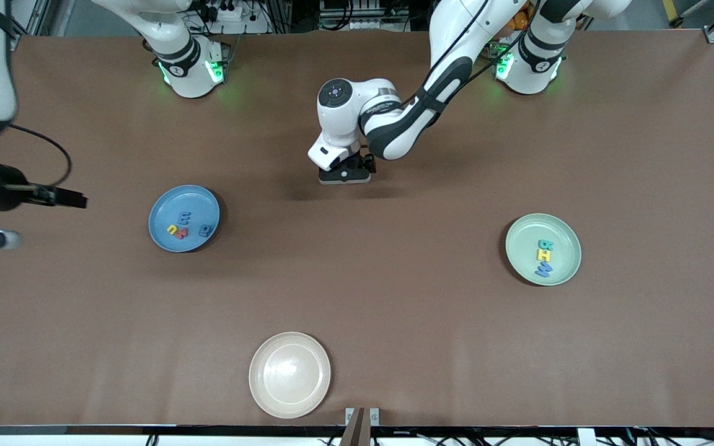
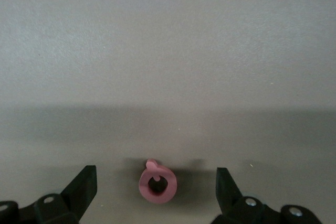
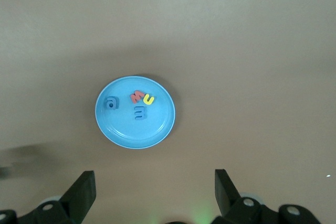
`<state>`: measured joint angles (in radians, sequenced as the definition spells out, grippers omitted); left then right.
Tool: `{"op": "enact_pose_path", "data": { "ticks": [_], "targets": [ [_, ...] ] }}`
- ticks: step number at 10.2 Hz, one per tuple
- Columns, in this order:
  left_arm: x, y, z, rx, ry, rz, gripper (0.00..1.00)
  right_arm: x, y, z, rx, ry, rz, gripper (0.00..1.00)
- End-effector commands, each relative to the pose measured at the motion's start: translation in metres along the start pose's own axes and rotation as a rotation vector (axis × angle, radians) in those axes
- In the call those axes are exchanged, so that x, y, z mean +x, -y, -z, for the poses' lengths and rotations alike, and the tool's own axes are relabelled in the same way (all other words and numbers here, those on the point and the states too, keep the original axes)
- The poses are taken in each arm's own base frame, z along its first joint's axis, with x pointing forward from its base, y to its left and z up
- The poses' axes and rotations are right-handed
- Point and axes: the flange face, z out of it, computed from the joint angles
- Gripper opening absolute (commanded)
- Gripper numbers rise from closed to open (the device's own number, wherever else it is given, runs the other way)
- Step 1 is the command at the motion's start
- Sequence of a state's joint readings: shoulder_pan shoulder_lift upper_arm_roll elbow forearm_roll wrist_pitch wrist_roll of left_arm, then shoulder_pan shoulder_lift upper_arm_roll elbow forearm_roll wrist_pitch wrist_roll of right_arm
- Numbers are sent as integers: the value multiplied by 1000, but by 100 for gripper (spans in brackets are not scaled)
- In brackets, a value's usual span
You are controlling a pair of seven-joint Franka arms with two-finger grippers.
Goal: Sort upper and lower case letters into plates
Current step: 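Grasp the pink Q with the left gripper while the right gripper withdraws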
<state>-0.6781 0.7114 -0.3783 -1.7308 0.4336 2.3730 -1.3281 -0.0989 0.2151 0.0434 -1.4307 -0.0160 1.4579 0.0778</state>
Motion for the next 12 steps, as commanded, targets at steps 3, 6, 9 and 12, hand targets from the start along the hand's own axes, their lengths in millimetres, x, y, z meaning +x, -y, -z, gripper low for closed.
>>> {"op": "enact_pose_path", "data": {
  "ticks": [3,6,9,12],
  "targets": [
    [-11,1,-17,-31,-4,24,100,-56,48,61,-5,-99,55,100],
    [-23,6,-26,-46,5,29,100,-61,54,56,-1,-118,66,100],
    [-23,9,-26,-44,6,28,92,-65,53,50,0,-135,73,100],
    [-24,8,-26,-45,6,29,65,-67,56,49,-4,-120,71,100]
  ]
}}
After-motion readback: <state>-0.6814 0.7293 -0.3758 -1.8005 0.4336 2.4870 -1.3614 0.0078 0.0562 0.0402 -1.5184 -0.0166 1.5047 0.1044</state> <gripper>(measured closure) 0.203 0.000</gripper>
